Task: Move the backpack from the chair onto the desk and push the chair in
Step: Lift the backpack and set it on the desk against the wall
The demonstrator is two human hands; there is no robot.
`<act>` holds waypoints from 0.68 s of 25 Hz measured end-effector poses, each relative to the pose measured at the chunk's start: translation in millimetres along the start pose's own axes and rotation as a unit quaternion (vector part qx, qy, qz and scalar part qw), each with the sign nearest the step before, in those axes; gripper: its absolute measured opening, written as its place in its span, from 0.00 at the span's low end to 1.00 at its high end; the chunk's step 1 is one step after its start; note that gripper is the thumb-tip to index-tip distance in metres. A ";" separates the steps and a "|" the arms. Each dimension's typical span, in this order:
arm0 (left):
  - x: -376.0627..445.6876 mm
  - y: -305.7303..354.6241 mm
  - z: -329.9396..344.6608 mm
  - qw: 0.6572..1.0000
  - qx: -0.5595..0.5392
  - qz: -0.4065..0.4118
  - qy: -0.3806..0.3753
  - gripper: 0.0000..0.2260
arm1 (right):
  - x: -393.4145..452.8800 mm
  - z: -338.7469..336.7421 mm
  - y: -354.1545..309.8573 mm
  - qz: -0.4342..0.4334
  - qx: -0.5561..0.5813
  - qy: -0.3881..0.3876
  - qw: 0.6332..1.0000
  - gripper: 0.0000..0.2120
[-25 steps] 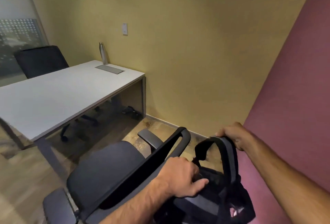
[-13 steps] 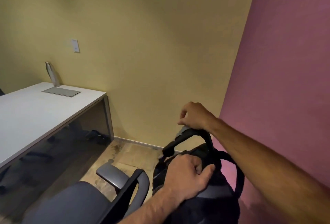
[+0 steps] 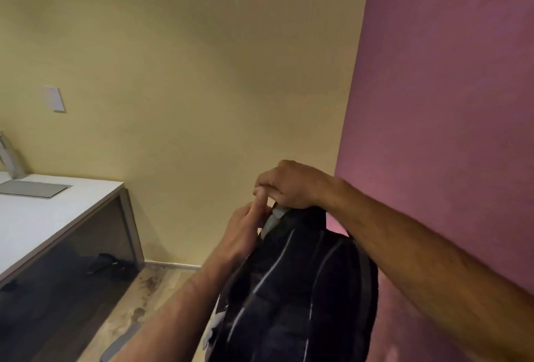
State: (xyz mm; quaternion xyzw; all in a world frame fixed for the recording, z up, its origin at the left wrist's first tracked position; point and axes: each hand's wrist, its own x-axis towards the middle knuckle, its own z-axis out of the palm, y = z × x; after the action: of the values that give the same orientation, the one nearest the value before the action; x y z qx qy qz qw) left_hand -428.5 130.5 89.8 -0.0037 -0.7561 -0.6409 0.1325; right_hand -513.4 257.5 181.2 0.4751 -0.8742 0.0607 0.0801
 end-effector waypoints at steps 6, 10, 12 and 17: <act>35.5 6.2 35.1 0.994 -0.105 0.005 -0.020 0.43 | 19.6 4.7 28.7 -0.005 0.090 0.033 0.995 0.17; 51.8 8.5 52.6 0.980 -0.189 0.022 0.054 0.29 | 29.6 19.9 47.3 0.028 0.256 0.101 0.961 0.22; 57.4 8.0 54.0 0.977 -0.194 0.029 0.081 0.29 | 32.3 30.0 52.7 0.065 0.337 0.136 0.929 0.19; 64.0 0.8 40.2 0.971 -0.203 0.028 0.124 0.30 | -17.8 72.4 114.2 0.208 0.452 0.249 0.831 0.53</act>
State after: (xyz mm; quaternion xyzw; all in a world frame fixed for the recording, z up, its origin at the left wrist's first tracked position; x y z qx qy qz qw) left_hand -497.9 159.1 97.9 0.0274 -0.5875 -0.7725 0.2393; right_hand -605.8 320.7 103.3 0.2340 -0.7780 0.5803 0.0565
